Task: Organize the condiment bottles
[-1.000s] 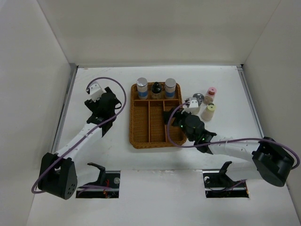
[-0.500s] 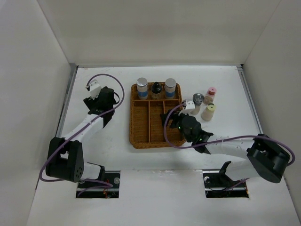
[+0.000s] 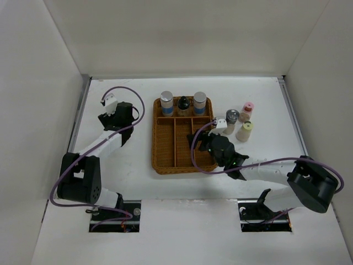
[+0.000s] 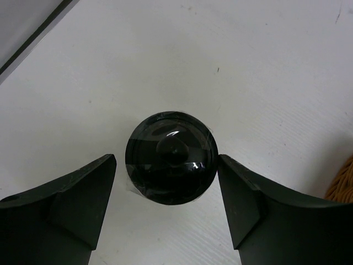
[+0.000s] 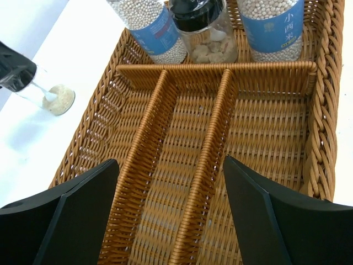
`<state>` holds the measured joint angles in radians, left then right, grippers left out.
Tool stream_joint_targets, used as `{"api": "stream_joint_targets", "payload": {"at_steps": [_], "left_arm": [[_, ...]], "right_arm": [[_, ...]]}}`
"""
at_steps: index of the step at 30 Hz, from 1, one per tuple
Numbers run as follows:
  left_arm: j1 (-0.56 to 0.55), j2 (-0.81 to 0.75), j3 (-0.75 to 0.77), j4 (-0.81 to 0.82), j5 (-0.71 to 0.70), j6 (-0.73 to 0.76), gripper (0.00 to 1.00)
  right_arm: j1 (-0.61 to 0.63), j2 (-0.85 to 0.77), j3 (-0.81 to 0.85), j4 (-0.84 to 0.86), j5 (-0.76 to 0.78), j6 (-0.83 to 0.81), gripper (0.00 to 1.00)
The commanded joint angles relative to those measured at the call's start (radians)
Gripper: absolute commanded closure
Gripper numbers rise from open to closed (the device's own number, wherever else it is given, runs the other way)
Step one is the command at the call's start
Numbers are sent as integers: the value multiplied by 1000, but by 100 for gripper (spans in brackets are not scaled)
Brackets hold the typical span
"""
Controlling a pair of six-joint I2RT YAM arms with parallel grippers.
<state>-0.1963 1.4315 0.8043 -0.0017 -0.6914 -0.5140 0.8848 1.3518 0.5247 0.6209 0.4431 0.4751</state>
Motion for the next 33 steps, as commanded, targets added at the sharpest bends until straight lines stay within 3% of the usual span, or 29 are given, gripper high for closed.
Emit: {"api": "stream_joint_targets", "payload": {"at_steps": [1, 6, 16, 21, 33], "left_arm": [[11, 3, 41, 57, 1, 20, 28], [21, 18, 47, 68, 7, 26, 33], [15, 23, 24, 98, 1, 29, 55], [2, -29, -13, 98, -7, 22, 59], [-70, -250, 4, -3, -7, 25, 59]], "right_arm": [[7, 12, 38, 45, -24, -3, 17], [7, 9, 35, 45, -26, 7, 16], [7, 6, 41, 40, -35, -3, 16], [7, 15, 41, 39, -41, 7, 16], [7, 18, 40, 39, -57, 17, 16]]}}
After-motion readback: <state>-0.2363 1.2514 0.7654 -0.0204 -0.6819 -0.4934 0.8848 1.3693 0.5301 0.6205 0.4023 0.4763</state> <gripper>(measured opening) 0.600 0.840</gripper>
